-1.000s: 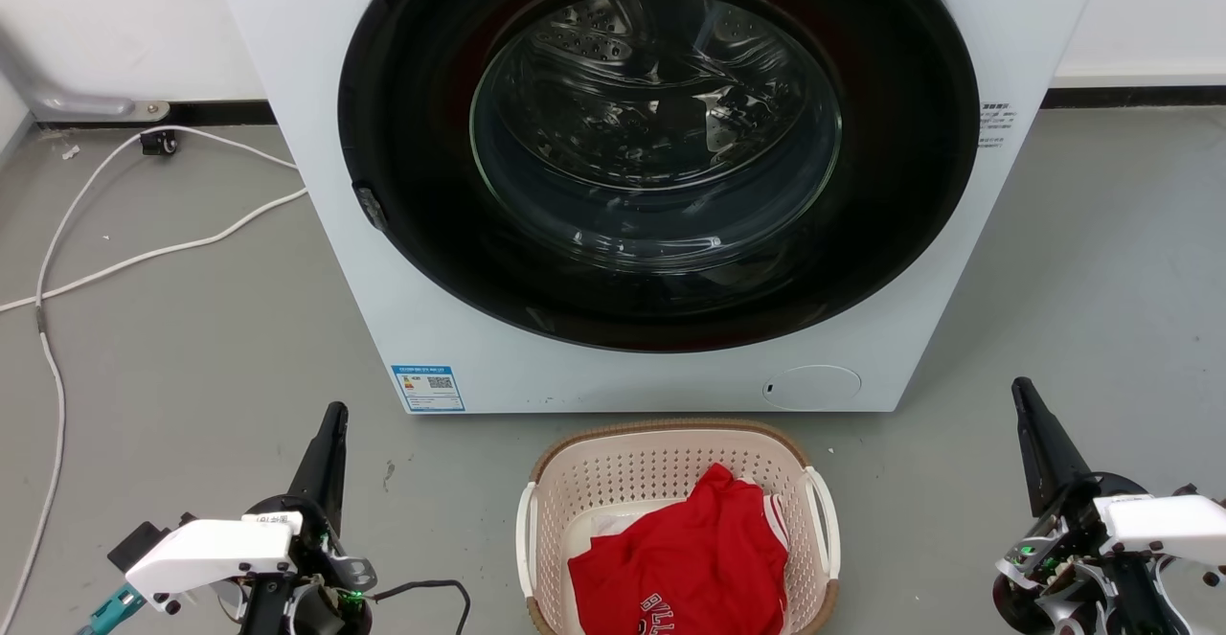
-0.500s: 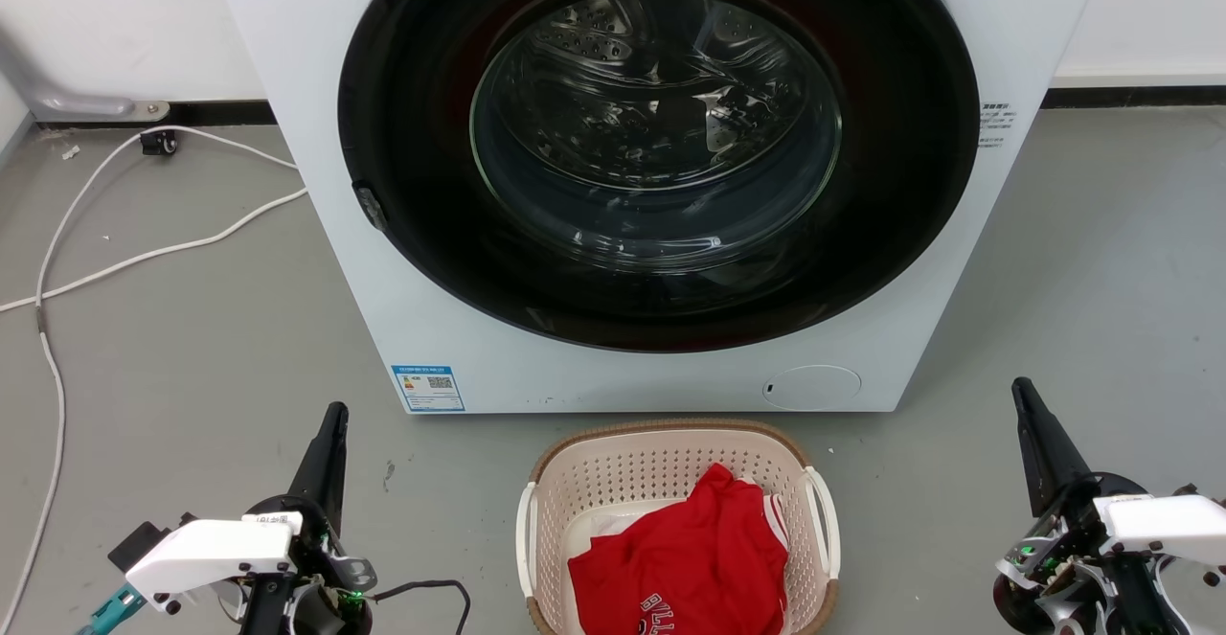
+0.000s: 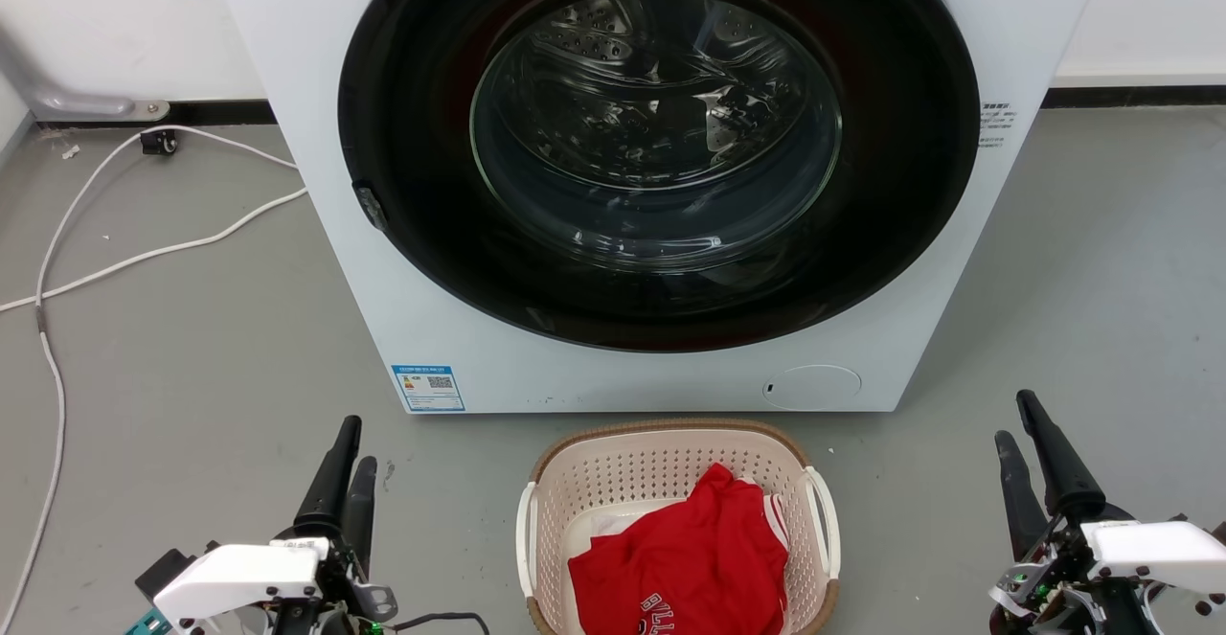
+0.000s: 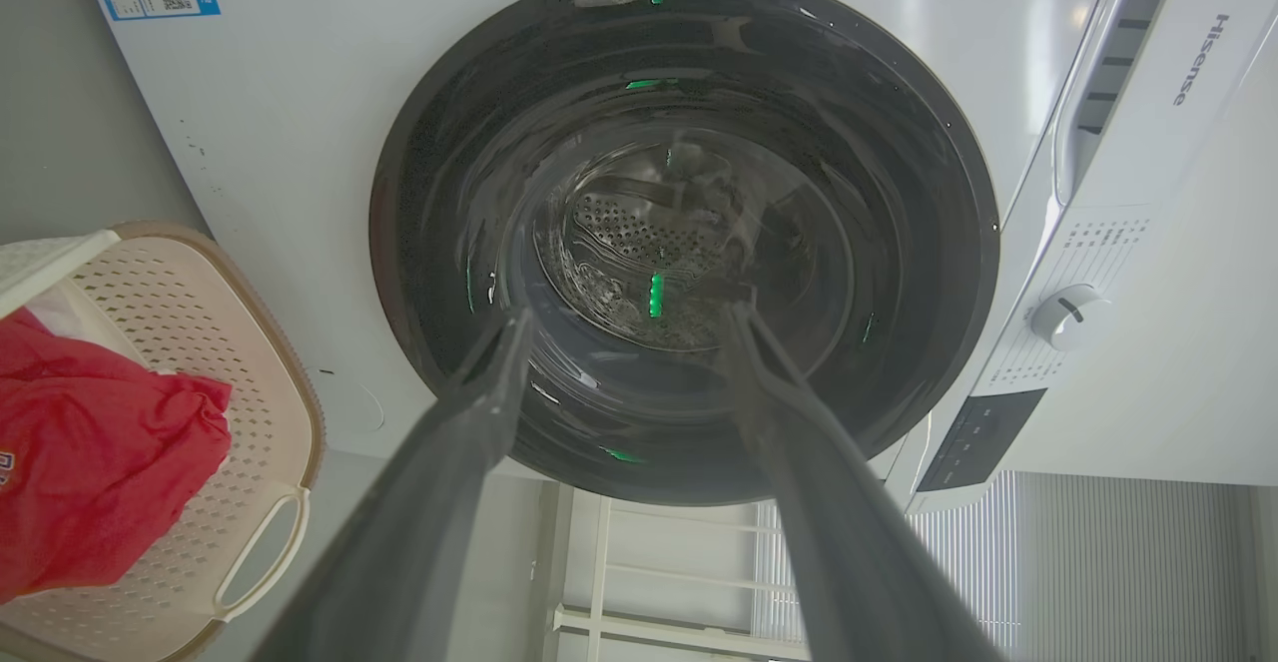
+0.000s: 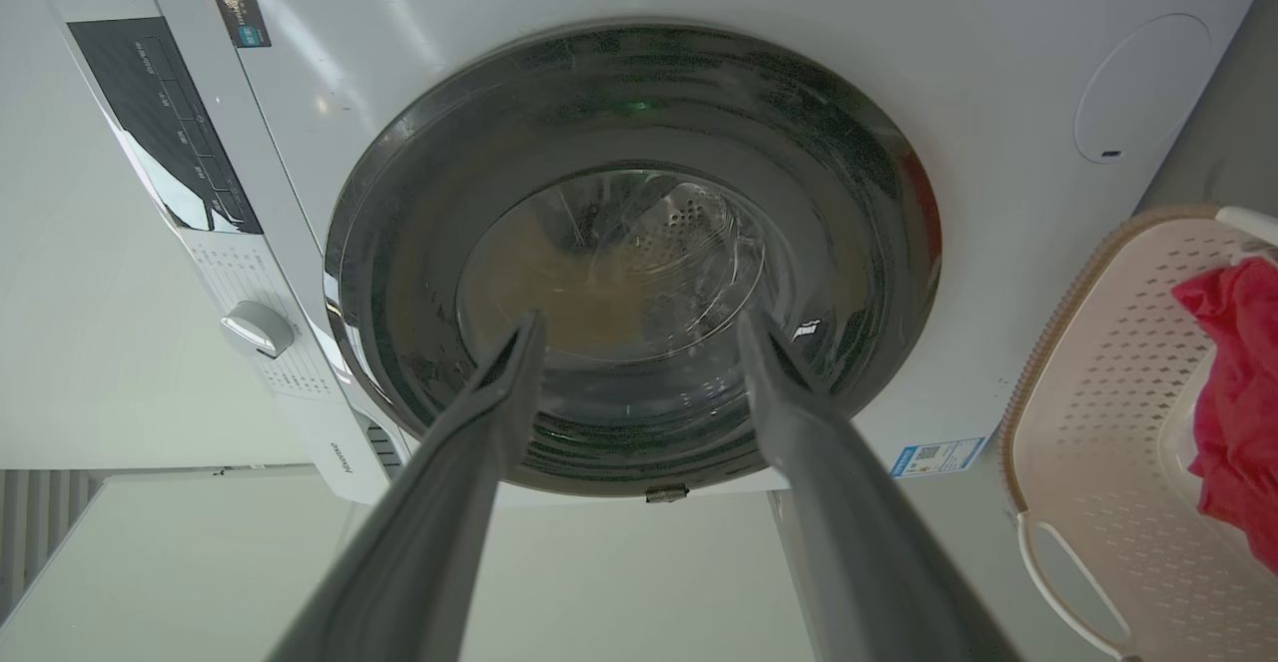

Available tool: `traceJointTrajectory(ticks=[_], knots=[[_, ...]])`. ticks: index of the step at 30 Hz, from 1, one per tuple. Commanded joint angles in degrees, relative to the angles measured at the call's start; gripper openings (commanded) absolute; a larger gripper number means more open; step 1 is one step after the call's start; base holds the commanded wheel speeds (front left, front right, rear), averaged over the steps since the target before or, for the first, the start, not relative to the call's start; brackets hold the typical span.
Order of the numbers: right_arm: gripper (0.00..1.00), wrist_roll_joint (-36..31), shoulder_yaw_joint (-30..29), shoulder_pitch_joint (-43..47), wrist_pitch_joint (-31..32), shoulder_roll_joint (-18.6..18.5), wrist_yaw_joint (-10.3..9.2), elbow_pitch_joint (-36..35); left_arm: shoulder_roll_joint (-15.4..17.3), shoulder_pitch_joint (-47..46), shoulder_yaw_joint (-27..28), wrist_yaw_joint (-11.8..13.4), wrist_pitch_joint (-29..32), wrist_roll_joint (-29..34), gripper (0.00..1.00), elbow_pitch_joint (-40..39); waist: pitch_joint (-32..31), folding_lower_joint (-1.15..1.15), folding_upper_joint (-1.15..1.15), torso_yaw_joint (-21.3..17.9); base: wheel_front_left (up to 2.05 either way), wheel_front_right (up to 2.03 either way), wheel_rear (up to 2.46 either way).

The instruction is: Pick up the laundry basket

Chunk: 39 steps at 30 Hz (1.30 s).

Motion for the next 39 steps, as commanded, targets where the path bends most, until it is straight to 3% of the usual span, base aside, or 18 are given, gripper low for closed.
traceJointTrajectory(ticks=[1,10,27,39], knots=[[1.00,-0.6,0.3,-0.8,-0.6,-0.2,0.01,-1.4,0.3,-1.4,-0.8,0.0,-0.7,0.6,1.00,-1.1,0.0,0.00,0.00,0.0,0.00,0.00,0.00],[1.00,-5.4,1.9,-0.5,-3.3,-1.2,0.01,-1.9,0.2,-1.6,-2.8,0.0,-3.1,5.5,1.00,-2.7,0.1,0.00,0.00,0.1,0.00,0.00,0.00],[1.00,-31.9,2.2,0.4,-7.3,-1.0,0.02,-5.4,0.2,-1.3,-6.3,-0.1,-7.0,26.2,1.00,-6.1,0.1,0.00,0.00,0.3,0.00,0.00,0.00],[1.00,-46.1,2.9,1.1,-9.7,-0.8,0.02,-6.9,0.1,-1.3,-9.3,2.4,-9.3,39.1,1.00,-7.1,0.0,0.00,0.00,0.4,0.00,0.00,0.00]])
